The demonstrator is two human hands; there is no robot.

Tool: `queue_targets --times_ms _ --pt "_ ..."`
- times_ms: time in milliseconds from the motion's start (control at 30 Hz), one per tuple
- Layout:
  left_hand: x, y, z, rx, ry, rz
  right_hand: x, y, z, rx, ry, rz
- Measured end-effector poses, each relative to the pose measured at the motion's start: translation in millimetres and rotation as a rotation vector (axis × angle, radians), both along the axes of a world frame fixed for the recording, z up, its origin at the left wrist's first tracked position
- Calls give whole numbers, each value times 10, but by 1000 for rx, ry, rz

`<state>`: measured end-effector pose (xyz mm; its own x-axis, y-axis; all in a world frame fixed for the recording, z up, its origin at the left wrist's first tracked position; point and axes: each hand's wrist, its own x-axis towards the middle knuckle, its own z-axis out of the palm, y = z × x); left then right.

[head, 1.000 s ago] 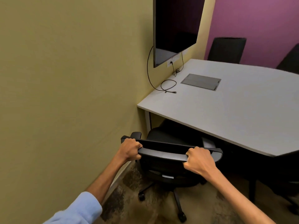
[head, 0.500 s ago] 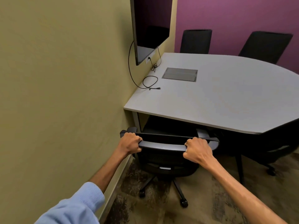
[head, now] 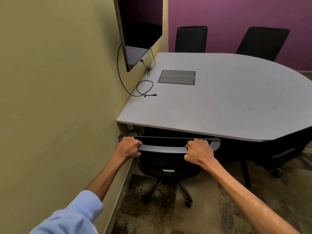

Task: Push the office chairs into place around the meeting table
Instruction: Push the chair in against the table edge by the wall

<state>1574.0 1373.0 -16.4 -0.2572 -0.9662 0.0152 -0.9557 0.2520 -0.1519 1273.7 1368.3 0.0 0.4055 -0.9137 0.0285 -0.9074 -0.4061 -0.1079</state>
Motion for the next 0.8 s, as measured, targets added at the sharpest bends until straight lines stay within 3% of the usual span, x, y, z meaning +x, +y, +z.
queue_targets --times_ms 400,800 --pt "-8 -810 -70 60 4 1 -4 -749 -77 -11 23 -29" --pt "266 -1838 61 -25 45 -122 294 -1439 27 -34 17 -141"
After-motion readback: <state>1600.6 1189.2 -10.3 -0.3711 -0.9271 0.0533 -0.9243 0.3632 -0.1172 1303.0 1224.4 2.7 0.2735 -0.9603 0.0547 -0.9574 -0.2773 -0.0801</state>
